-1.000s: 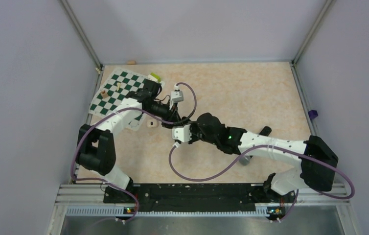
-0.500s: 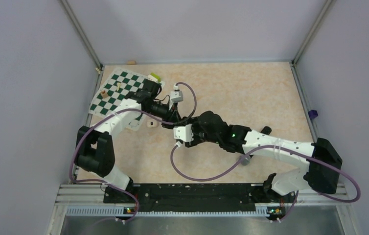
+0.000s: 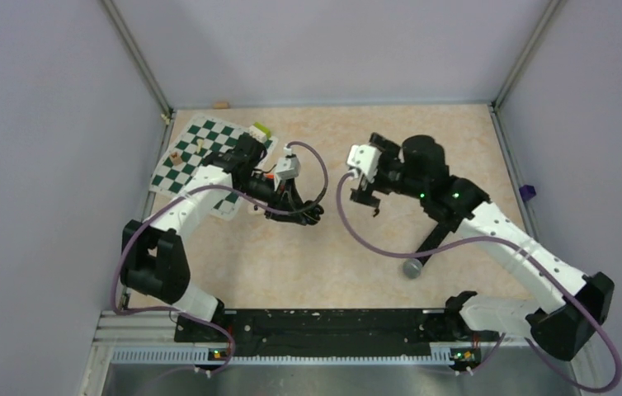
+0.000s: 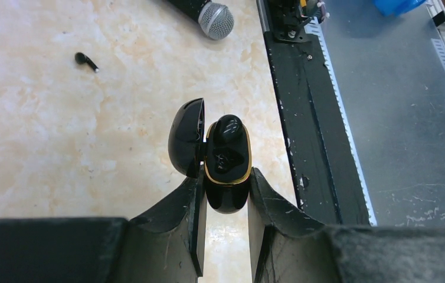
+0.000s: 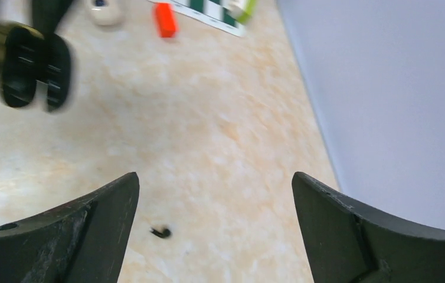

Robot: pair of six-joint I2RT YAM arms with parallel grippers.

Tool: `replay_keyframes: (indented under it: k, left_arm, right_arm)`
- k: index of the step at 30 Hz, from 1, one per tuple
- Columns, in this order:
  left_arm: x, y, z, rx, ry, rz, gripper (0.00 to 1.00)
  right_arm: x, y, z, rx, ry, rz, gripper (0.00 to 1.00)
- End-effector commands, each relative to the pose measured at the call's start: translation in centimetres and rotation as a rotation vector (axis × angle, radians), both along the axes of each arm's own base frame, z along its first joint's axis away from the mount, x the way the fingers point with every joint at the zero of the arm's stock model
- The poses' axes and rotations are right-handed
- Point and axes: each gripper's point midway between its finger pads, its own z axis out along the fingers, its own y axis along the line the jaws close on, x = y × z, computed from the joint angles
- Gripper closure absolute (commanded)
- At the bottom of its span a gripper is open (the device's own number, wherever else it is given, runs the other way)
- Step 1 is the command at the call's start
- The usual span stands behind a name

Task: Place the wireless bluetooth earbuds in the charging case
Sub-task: Place the earbud in the charging case, then pick up the earbud from the center of the board.

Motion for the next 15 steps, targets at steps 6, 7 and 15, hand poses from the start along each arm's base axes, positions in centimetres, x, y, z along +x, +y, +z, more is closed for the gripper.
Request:
replay_keyframes:
  k: [6, 7, 15]
  left_arm:
    - [4.0, 0.5, 3.3, -0.024, -0.233, 0.274, 1.0]
    - [4.5, 0.6, 3.4, -0.017, -0.246, 0.307, 1.0]
    - [4.7, 0.1, 4.2, -0.028, -0.215, 0.324, 1.0]
  right_arm:
    - [3.6, -7.4, -11.2, -0.191, 0.341, -0.304, 0.09]
    - [3.8, -7.9, -12.8, -0.206, 0.396, -0.34, 0.12]
    - [4.7, -9.9, -19.8, -0.238, 0.727, -0.559, 0.32]
